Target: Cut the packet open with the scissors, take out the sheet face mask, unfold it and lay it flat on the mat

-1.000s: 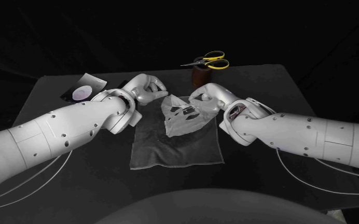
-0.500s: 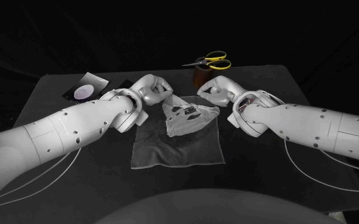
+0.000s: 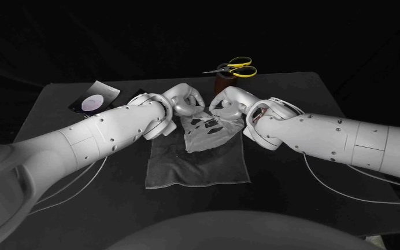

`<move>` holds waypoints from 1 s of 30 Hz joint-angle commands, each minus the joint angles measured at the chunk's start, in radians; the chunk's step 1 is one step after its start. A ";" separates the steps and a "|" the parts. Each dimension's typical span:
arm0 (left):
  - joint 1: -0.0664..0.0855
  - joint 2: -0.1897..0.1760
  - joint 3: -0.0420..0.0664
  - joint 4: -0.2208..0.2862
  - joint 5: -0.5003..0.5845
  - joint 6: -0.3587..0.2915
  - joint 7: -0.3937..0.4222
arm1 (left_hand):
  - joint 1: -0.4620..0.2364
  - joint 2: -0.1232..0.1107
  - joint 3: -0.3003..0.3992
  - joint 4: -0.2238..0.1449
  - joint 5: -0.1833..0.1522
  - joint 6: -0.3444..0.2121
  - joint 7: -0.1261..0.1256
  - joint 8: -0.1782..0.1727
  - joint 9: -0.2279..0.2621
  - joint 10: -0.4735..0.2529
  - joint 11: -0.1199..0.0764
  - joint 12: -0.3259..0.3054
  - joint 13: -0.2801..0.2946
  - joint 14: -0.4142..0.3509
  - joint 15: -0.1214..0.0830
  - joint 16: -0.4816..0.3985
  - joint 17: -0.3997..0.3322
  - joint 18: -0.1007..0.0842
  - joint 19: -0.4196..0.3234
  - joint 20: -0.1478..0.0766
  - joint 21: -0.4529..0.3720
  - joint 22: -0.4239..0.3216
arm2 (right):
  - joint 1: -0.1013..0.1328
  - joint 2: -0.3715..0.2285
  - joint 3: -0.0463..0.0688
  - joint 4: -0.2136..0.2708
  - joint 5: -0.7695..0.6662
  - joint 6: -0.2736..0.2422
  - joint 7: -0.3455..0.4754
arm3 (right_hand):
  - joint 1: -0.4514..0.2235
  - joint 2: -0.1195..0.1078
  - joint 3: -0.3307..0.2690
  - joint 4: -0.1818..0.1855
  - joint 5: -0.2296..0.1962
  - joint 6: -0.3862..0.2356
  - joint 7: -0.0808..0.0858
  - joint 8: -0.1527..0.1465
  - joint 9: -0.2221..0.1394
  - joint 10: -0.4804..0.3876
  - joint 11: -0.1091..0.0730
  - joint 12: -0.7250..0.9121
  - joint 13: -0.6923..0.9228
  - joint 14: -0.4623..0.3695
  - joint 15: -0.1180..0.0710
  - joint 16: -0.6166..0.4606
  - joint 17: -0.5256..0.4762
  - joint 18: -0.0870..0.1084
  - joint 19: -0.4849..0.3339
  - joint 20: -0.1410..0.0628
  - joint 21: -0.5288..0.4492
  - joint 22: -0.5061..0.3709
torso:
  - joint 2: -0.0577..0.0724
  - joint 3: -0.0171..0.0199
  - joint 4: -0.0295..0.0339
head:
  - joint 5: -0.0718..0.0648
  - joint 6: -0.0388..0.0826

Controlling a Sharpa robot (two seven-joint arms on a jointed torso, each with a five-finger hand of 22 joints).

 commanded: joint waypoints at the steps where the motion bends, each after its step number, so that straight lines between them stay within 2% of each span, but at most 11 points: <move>1: 0.004 0.021 0.000 -0.036 -0.095 0.081 -0.003 | -0.010 0.006 -0.003 -0.011 0.002 0.017 -0.002 0.000 -0.005 0.042 -0.003 0.025 0.057 0.027 -0.007 0.003 0.086 0.008 0.003 -0.008 0.004 0.001 | 0.001 0.014 -0.001 -0.009 -0.075 0.017 -0.031 | 0.001 -0.013 -0.006 0.000 -0.004 0.006 -0.005 0.005 0.002 0.106 -0.006 0.005 0.263 0.106 -0.007 0.003 0.263 0.018 0.000 -0.007 -0.006 0.126 | -0.001 0.0010 -0.0017 | 0.000 0.000; 4: 0.006 0.033 0.000 -0.060 -0.112 0.087 -0.005 | -0.017 0.012 -0.006 -0.025 0.002 0.032 -0.004 0.000 -0.008 0.082 -0.006 0.044 0.113 0.032 -0.010 0.006 0.097 0.005 0.010 -0.011 0.010 0.009 | 0.001 0.026 -0.002 -0.018 -0.084 0.020 -0.036 | 0.000 -0.012 -0.008 0.000 -0.004 0.007 -0.006 0.006 0.003 0.106 -0.006 0.005 0.263 0.106 -0.007 0.003 0.263 0.018 0.000 -0.007 -0.007 0.126 | 0.000 0.0014 0.0003 | -0.002 0.000; 7: 0.007 0.038 0.000 -0.072 -0.124 0.092 -0.011 | -0.017 0.013 -0.004 -0.030 0.002 0.035 -0.005 0.000 -0.008 0.090 -0.007 0.048 0.125 0.034 -0.011 0.007 0.102 0.005 0.012 -0.012 0.013 0.011 | 0.001 0.037 -0.003 -0.029 -0.090 0.029 -0.043 | -0.001 -0.012 -0.011 0.001 -0.004 0.007 -0.006 0.006 0.004 0.106 -0.007 0.005 0.263 0.106 -0.008 0.003 0.263 0.018 0.000 -0.008 -0.007 0.126 | 0.000 0.0011 0.0009 | -0.006 0.000; 10: 0.008 0.039 0.000 -0.080 -0.133 0.093 -0.019 | -0.018 0.015 -0.001 -0.034 0.002 0.037 -0.005 0.000 -0.009 0.095 -0.007 0.050 0.132 0.037 -0.012 0.009 0.107 0.003 0.016 -0.012 0.017 0.016 | 0.000 0.048 -0.005 -0.043 -0.095 0.038 -0.051 | -0.005 -0.012 -0.019 0.003 -0.004 0.006 -0.007 0.005 0.004 0.106 -0.007 0.005 0.263 0.106 -0.008 0.003 0.263 0.018 -0.001 -0.008 -0.009 0.125 | 0.000 -0.0008 0.0014 | -0.007 0.000; 14: 0.008 0.039 0.000 -0.087 -0.139 0.082 -0.025 | -0.017 0.019 0.006 -0.043 0.002 0.035 -0.005 -0.004 -0.011 0.100 -0.007 0.052 0.142 0.038 -0.012 0.009 0.109 0.003 0.018 -0.014 0.020 0.019 | -0.001 0.059 -0.006 -0.061 -0.100 0.049 -0.062 | -0.006 -0.012 -0.022 0.004 -0.004 0.003 -0.007 0.004 0.004 0.106 -0.007 0.005 0.263 0.106 -0.008 0.003 0.263 0.018 -0.002 -0.009 -0.010 0.125 | 0.000 -0.0014 0.0031 | -0.006 0.000; 19: 0.008 0.039 0.000 -0.099 -0.142 0.068 -0.027 | -0.017 0.023 0.019 -0.054 0.002 0.031 -0.004 -0.010 -0.015 0.107 -0.007 0.055 0.155 0.039 -0.012 0.010 0.112 0.002 0.020 -0.014 0.022 0.021 | -0.002 0.072 -0.008 -0.080 -0.106 0.061 -0.072 | -0.008 -0.011 -0.028 0.006 -0.004 -0.001 -0.006 0.001 0.003 0.106 -0.007 0.005 0.263 0.106 -0.008 0.003 0.263 0.019 -0.004 -0.009 -0.015 0.123 | -0.001 -0.0024 0.0018 | -0.005 0.000; 30: 0.009 0.045 0.000 -0.111 -0.141 0.097 -0.040 | -0.021 0.022 0.022 -0.058 0.002 0.031 -0.003 -0.012 -0.016 0.104 -0.006 0.054 0.152 0.041 -0.012 0.011 0.117 0.001 0.022 -0.015 0.024 0.024 | -0.007 0.106 -0.010 -0.116 -0.102 0.083 -0.078 | -0.040 -0.023 -0.073 0.027 -0.004 -0.020 0.002 -0.021 -0.005 0.106 0.000 0.005 0.263 0.106 -0.003 0.003 0.263 0.020 -0.010 -0.007 -0.028 0.119 | 0.000 -0.0013 0.0028 | -0.003 0.000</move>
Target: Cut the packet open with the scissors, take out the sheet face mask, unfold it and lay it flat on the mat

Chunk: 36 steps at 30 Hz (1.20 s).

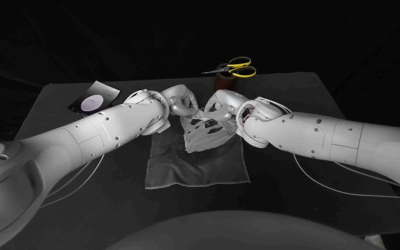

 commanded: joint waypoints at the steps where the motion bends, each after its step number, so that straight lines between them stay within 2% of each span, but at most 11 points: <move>1: 0.002 0.007 0.001 -0.003 -0.008 0.030 -0.010 | -0.004 0.005 0.001 -0.005 0.003 0.003 0.001 -0.003 -0.001 0.001 0.001 0.005 -0.002 0.041 -0.005 0.007 0.117 0.001 0.006 0.002 0.005 0.001 | -0.002 0.009 0.000 -0.007 -0.011 0.024 -0.008 | -0.017 0.000 -0.011 0.003 -0.004 -0.008 -0.002 -0.006 -0.003 0.106 0.000 0.003 0.263 0.106 -0.003 0.003 0.264 0.020 -0.003 0.001 -0.004 0.119 | 0.001 0.0004 -0.0001 | 0.001 0.000; 6: 0.002 0.013 0.000 -0.008 -0.008 0.042 -0.015 | -0.007 0.004 0.001 -0.006 0.002 0.003 0.002 -0.004 -0.002 -0.001 0.002 0.004 -0.005 0.042 -0.004 0.007 0.117 0.001 0.006 0.002 0.005 0.001 | -0.004 0.018 -0.001 -0.017 -0.007 0.020 -0.005 | -0.028 -0.005 -0.029 0.013 -0.004 -0.010 0.000 -0.013 -0.007 0.106 0.002 0.003 0.263 0.106 -0.001 0.003 0.264 0.021 -0.003 0.002 -0.006 0.119 | 0.001 -0.0002 -0.0011 | 0.002 0.000; 12: 0.001 0.023 0.000 -0.020 -0.011 0.047 -0.026 | -0.013 0.004 0.001 -0.008 0.002 0.000 0.003 -0.008 -0.004 -0.005 0.003 0.003 -0.008 0.042 -0.003 0.007 0.118 0.001 0.006 0.002 0.006 0.001 | -0.004 0.033 -0.001 -0.036 -0.003 0.023 -0.003 | -0.032 -0.006 -0.037 0.018 -0.004 -0.010 0.001 -0.016 -0.009 0.106 0.003 0.003 0.263 0.106 0.000 0.003 0.264 0.021 -0.003 0.003 -0.006 0.119 | 0.000 0.0008 0.0004 | 0.003 0.000; 17: 0.001 0.032 0.000 -0.033 -0.016 0.049 -0.039 | -0.021 0.003 -0.001 -0.010 0.002 -0.005 0.005 -0.014 -0.008 -0.013 0.005 0.000 -0.016 0.042 -0.001 0.008 0.120 0.001 0.006 0.003 0.006 0.001 | -0.007 0.043 -0.001 -0.047 -0.001 0.028 -0.003 | -0.035 -0.012 -0.048 0.021 -0.004 -0.016 0.003 -0.023 -0.013 0.106 0.005 0.003 0.263 0.106 0.001 0.003 0.264 0.021 -0.005 0.004 -0.009 0.118 | 0.000 0.0010 -0.0011 | 0.006 0.000; 25: 0.001 0.034 0.000 -0.040 -0.020 0.048 -0.051 | -0.022 0.004 -0.001 -0.013 0.002 -0.008 0.006 -0.017 -0.010 -0.013 0.006 0.000 -0.015 0.043 -0.001 0.008 0.121 0.001 0.007 0.004 0.007 0.003 | -0.010 0.046 -0.001 -0.050 0.000 0.064 -0.007 | -0.036 -0.034 -0.079 0.022 -0.004 -0.032 0.013 -0.043 -0.023 0.106 0.013 0.003 0.263 0.106 0.007 0.003 0.264 0.023 -0.011 0.009 -0.025 0.114 | -0.001 0.0013 -0.0012 | 0.004 0.000; 36: 0.001 0.031 0.000 -0.038 -0.021 0.049 -0.057 | -0.023 0.004 -0.001 -0.014 0.002 -0.008 0.006 -0.019 -0.010 -0.013 0.006 0.001 -0.014 0.042 0.000 0.008 0.120 0.001 0.006 0.004 0.007 0.002 | -0.013 0.043 -0.002 -0.052 -0.012 0.086 -0.019 | -0.022 -0.037 -0.090 0.016 -0.004 -0.029 0.013 -0.047 -0.026 0.106 0.014 0.003 0.263 0.106 0.010 0.003 0.264 0.024 -0.015 0.011 -0.031 0.112 | 0.000 0.0012 -0.0005 | 0.002 0.000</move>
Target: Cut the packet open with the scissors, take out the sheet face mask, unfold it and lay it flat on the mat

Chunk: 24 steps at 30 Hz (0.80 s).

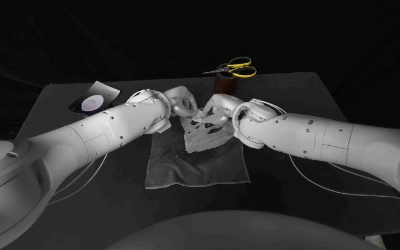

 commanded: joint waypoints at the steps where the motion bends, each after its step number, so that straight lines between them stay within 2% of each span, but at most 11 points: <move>1: 0.001 0.000 0.000 0.003 -0.006 0.015 -0.006 | -0.010 0.001 0.002 -0.006 0.002 -0.004 0.003 -0.002 -0.002 -0.007 0.000 0.002 0.001 0.043 -0.001 0.004 0.120 0.001 0.002 0.000 0.003 0.003 | -0.002 -0.004 0.000 0.006 -0.014 0.027 -0.010 | 0.013 0.000 -0.005 -0.004 -0.004 0.002 -0.001 -0.003 -0.001 0.104 0.005 0.003 0.263 0.104 0.005 0.003 0.263 0.009 -0.004 0.001 -0.003 0.112 | 0.000 0.0000 -0.0001 | 0.001 0.000; 13: 0.001 0.000 0.000 -0.002 -0.006 0.017 -0.011 | -0.010 0.001 0.002 -0.006 0.002 -0.004 0.003 -0.002 -0.002 -0.007 0.000 0.002 0.002 0.043 0.000 0.004 0.120 0.001 0.002 0.000 0.003 0.002 | -0.008 -0.025 -0.001 0.044 -0.048 -0.009 0.007 | 0.055 0.022 -0.004 -0.023 -0.004 0.043 -0.014 0.008 -0.001 0.104 -0.006 0.003 0.263 0.104 -0.002 0.003 0.263 0.009 0.001 -0.003 0.008 0.115 | 0.000 0.0008 -0.0007 | 0.003 0.000; 22: 0.002 0.002 0.000 -0.004 -0.006 0.020 -0.013 | -0.011 0.002 0.002 -0.007 0.002 -0.003 0.003 -0.002 -0.002 -0.007 0.001 0.002 0.003 0.043 0.000 0.004 0.120 0.001 0.002 0.001 0.002 0.002 | -0.010 -0.029 -0.001 0.050 -0.084 -0.036 0.018 | 0.109 0.069 0.017 -0.054 -0.004 0.111 -0.043 0.040 0.013 0.104 -0.030 0.003 0.263 0.104 -0.022 0.003 0.263 0.007 0.008 -0.017 0.022 0.120 | 0.000 0.0002 -0.0006 | 0.002 0.000; 24: 0.002 0.003 0.000 -0.004 -0.007 0.020 -0.013 | -0.011 0.002 0.002 -0.007 0.002 -0.003 0.003 -0.002 -0.002 -0.007 0.001 0.002 0.003 0.043 0.000 0.004 0.120 0.001 0.002 0.001 0.002 0.002 | -0.010 -0.030 -0.001 0.050 -0.091 -0.045 0.020 | 0.115 0.075 0.021 -0.061 -0.004 0.119 -0.045 0.048 0.019 0.104 -0.033 0.003 0.263 0.104 -0.025 0.003 0.263 0.006 0.010 -0.020 0.027 0.121 | 0.000 0.0001 -0.0005 | 0.003 0.000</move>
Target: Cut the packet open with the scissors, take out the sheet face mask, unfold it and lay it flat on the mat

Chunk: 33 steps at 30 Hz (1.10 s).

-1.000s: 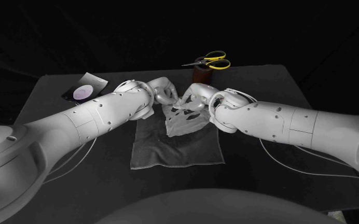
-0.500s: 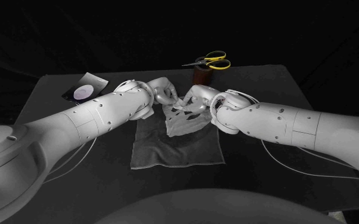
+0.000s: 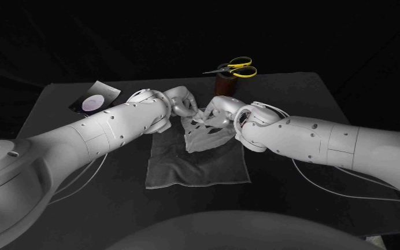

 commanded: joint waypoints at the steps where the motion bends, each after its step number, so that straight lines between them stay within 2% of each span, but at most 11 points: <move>1: 0.001 0.003 0.000 -0.001 -0.005 0.017 -0.005 | -0.011 0.002 0.002 -0.007 0.002 -0.002 0.005 -0.002 0.001 -0.006 0.001 0.003 0.001 0.043 0.000 0.005 0.120 0.001 0.002 0.001 0.003 0.001 | -0.001 -0.002 0.000 0.002 -0.045 -0.028 0.016 | 0.015 0.006 0.005 -0.012 -0.003 0.013 -0.001 0.012 0.010 0.104 -0.009 0.005 0.263 0.104 -0.007 0.006 0.263 0.006 -0.001 -0.010 0.009 0.122 | 0.000 -0.0007 0.0002 | 0.000 0.000; 7: 0.001 0.003 0.000 -0.004 -0.005 0.020 -0.008 | -0.011 0.002 0.002 -0.007 0.002 -0.002 0.005 -0.002 0.001 -0.006 0.001 0.003 0.001 0.043 0.000 0.005 0.120 0.001 0.002 0.001 0.003 0.001 | -0.002 -0.013 0.000 0.017 -0.052 -0.028 0.024 | 0.015 0.007 0.008 -0.016 -0.003 0.015 -0.002 0.017 0.014 0.104 -0.009 0.005 0.263 0.104 -0.008 0.006 0.263 0.005 0.001 -0.012 0.011 0.123 | 0.000 -0.0009 0.0006 | 0.001 0.000; 11: 0.001 0.004 0.000 -0.007 -0.005 0.021 -0.010 | -0.011 0.002 0.002 -0.007 0.002 -0.002 0.005 -0.002 0.001 -0.006 0.001 0.003 0.001 0.043 0.000 0.005 0.120 0.001 0.002 0.001 0.003 0.001 | -0.003 -0.023 0.000 0.034 -0.054 -0.002 0.024 | 0.014 0.007 0.010 -0.018 -0.003 0.017 -0.002 0.020 0.016 0.104 -0.010 0.005 0.263 0.104 -0.008 0.006 0.263 0.006 -0.001 -0.013 0.007 0.122 | 0.000 -0.0010 -0.0001 | 0.002 0.000; 16: 0.001 0.004 0.000 -0.011 -0.004 0.021 -0.010 | -0.011 0.002 0.002 -0.007 0.002 -0.002 0.005 -0.002 0.001 -0.006 0.001 0.003 0.001 0.043 0.000 0.005 0.120 0.001 0.002 0.001 0.003 0.001 | -0.007 -0.045 -0.001 0.061 -0.060 0.064 0.020 | 0.012 0.011 0.016 -0.019 -0.003 0.020 -0.004 0.025 0.021 0.104 -0.010 0.005 0.263 0.104 -0.009 0.006 0.263 0.006 -0.001 -0.014 0.006 0.122 | 0.000 -0.0008 -0.0004 | 0.003 0.000; 18: 0.001 0.003 0.000 -0.011 -0.004 0.021 -0.011 | -0.011 0.002 0.002 -0.007 0.002 -0.002 0.005 -0.002 0.001 -0.006 0.001 0.003 0.001 0.043 0.000 0.005 0.120 0.001 0.002 0.001 0.003 0.001 | -0.008 -0.054 -0.001 0.070 -0.061 0.067 0.020 | 0.011 0.011 0.016 -0.020 -0.003 0.020 -0.004 0.025 0.021 0.104 -0.011 0.005 0.263 0.104 -0.009 0.006 0.263 0.006 -0.002 -0.014 0.005 0.122 | 0.000 -0.0007 -0.0011 | 0.004 0.000; 20: 0.001 0.002 0.000 -0.011 -0.004 0.021 -0.011 | -0.011 0.002 0.002 -0.007 0.002 -0.002 0.005 -0.002 0.001 -0.006 0.001 0.003 0.001 0.043 0.000 0.005 0.120 0.001 0.002 0.001 0.003 0.001 | -0.010 -0.065 -0.001 0.080 -0.054 0.027 0.030 | 0.010 0.010 0.016 -0.020 -0.003 0.019 -0.004 0.026 0.022 0.104 -0.011 0.005 0.263 0.104 -0.009 0.006 0.263 0.006 -0.002 -0.014 0.004 0.122 | 0.000 -0.0008 -0.0015 | 0.005 0.000; 23: 0.001 0.001 0.000 -0.010 -0.004 0.021 -0.011 | -0.012 0.003 0.001 -0.009 0.002 0.000 0.005 -0.002 0.000 -0.006 0.001 0.004 0.003 0.043 0.000 0.005 0.120 0.001 0.003 0.001 0.004 0.003 | -0.011 -0.076 -0.001 0.090 -0.025 -0.075 0.065 | -0.007 -0.002 0.006 -0.019 -0.003 -0.005 -0.001 0.017 0.022 0.104 -0.010 0.005 0.263 0.104 -0.011 0.006 0.263 0.004 0.003 -0.015 0.016 0.125 | 0.000 -0.0004 -0.0013 | 0.006 0.000; 27: 0.001 0.001 0.000 -0.009 -0.004 0.022 -0.011 | -0.012 0.003 0.001 -0.009 0.002 0.000 0.005 -0.002 0.000 -0.006 0.001 0.004 0.003 0.043 0.000 0.005 0.120 0.001 0.003 0.001 0.004 0.003 | -0.012 -0.085 -0.001 0.099 0.015 -0.198 0.114 | -0.031 -0.009 -0.008 -0.013 -0.003 -0.059 0.020 -0.018 0.007 0.104 0.008 0.005 0.263 0.104 0.000 0.006 0.263 0.001 0.007 -0.009 0.023 0.127 | 0.000 0.0003 0.0013 | 0.005 0.000; 29: 0.001 0.001 0.000 -0.008 -0.004 0.022 -0.010 | -0.012 0.003 0.001 -0.009 0.002 0.000 0.005 -0.002 0.000 -0.006 0.001 0.004 0.003 0.043 0.000 0.005 0.120 0.001 0.003 0.001 0.004 0.003 | -0.011 -0.086 -0.001 0.102 0.030 -0.235 0.132 | -0.043 -0.015 -0.016 -0.009 -0.003 -0.071 0.027 -0.028 0.003 0.104 0.014 0.005 0.263 0.104 0.006 0.006 0.263 0.000 0.008 -0.006 0.023 0.127 | 0.000 0.0003 0.0012 | 0.004 0.000; 33: 0.001 0.001 0.000 -0.004 -0.003 0.022 -0.009 | -0.012 0.003 0.001 -0.009 0.002 0.000 0.005 -0.002 0.000 -0.006 0.001 0.004 0.003 0.043 0.000 0.005 0.120 0.001 0.003 0.001 0.004 0.003 | -0.011 -0.082 0.000 0.103 0.045 -0.258 0.144 | -0.052 -0.017 -0.023 -0.004 -0.003 -0.081 0.033 -0.037 -0.002 0.104 0.019 0.005 0.263 0.104 0.010 0.006 0.263 0.000 0.009 -0.001 0.025 0.127 | 0.001 -0.0012 -0.0001 | 0.006 0.000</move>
